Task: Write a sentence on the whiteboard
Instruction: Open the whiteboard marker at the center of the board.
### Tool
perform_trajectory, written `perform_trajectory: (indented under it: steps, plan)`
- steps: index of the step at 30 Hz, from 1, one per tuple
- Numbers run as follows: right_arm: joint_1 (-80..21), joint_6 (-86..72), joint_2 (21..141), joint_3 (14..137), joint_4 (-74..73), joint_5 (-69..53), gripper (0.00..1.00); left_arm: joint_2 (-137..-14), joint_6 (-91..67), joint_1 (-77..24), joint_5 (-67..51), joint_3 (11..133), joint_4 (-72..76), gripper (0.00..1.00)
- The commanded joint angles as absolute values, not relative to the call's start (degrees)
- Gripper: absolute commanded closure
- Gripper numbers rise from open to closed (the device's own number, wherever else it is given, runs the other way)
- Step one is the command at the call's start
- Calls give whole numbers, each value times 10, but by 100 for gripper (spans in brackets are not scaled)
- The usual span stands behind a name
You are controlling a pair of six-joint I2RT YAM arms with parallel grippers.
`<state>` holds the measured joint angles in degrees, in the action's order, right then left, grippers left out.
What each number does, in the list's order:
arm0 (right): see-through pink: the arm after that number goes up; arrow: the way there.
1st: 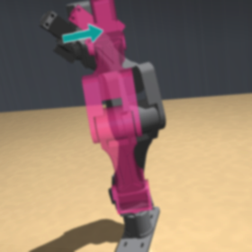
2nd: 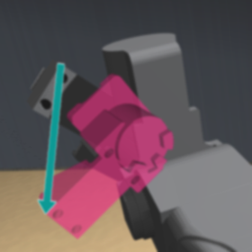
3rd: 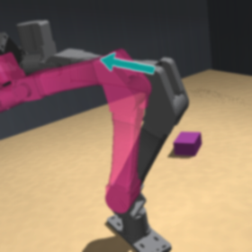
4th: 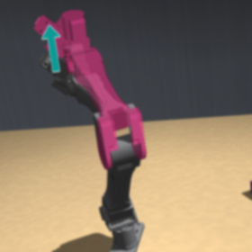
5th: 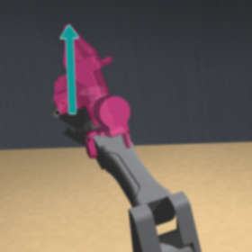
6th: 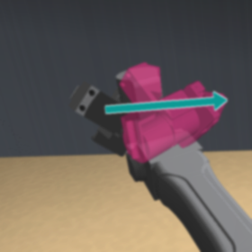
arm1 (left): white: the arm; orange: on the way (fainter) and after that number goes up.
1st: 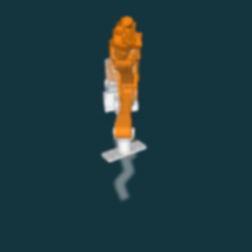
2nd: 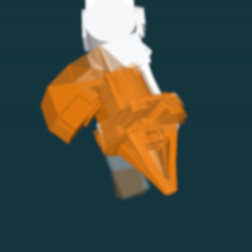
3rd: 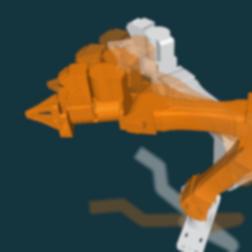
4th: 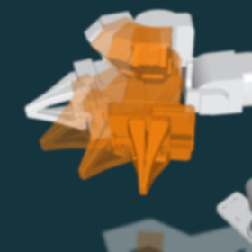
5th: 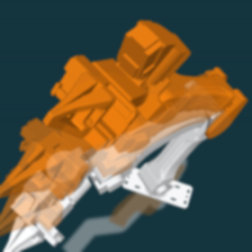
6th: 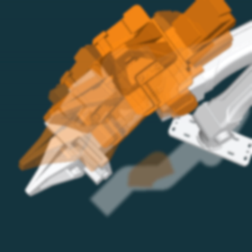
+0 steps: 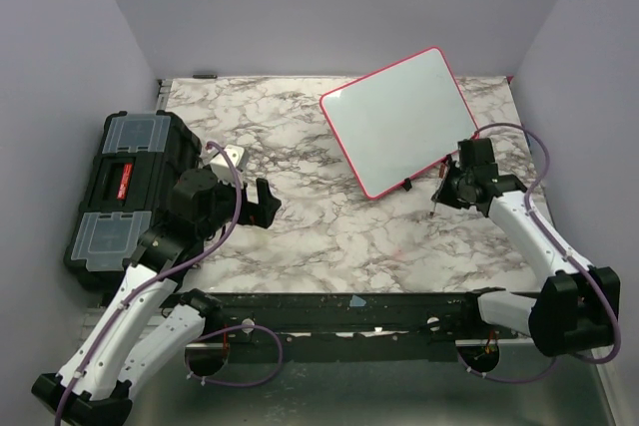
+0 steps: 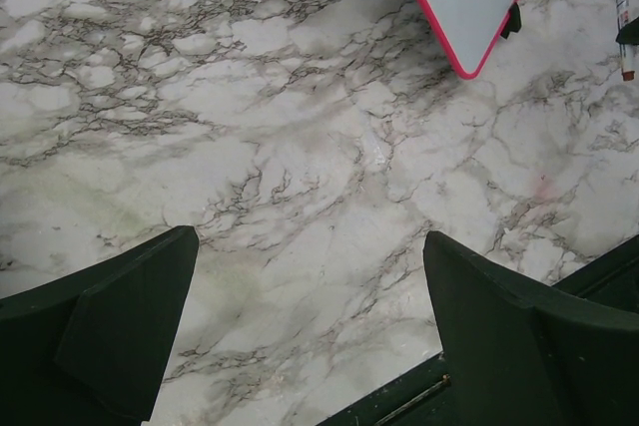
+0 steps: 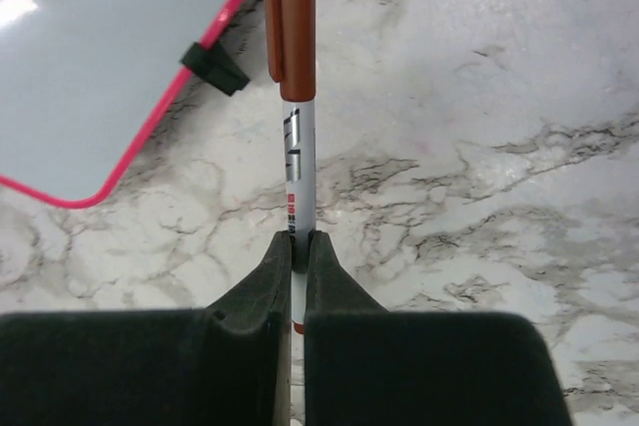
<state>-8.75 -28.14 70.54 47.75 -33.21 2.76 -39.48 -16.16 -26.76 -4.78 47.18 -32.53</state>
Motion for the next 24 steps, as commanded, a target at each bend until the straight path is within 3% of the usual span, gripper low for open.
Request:
perform_trajectory:
  steps: [1, 15, 24]
  plan:
    - [-92, -247, 658, 512, -333, -42, 99, -377, -170, -270, -45, 463, -304, 1]
    - [-98, -204, 615, 540, -197, -372, 99, -424, -198, -269, -185, 514, -277, 1]
    - [-210, -169, 626, 582, -176, -326, 99, -522, -261, -270, -281, 606, -251, 8]
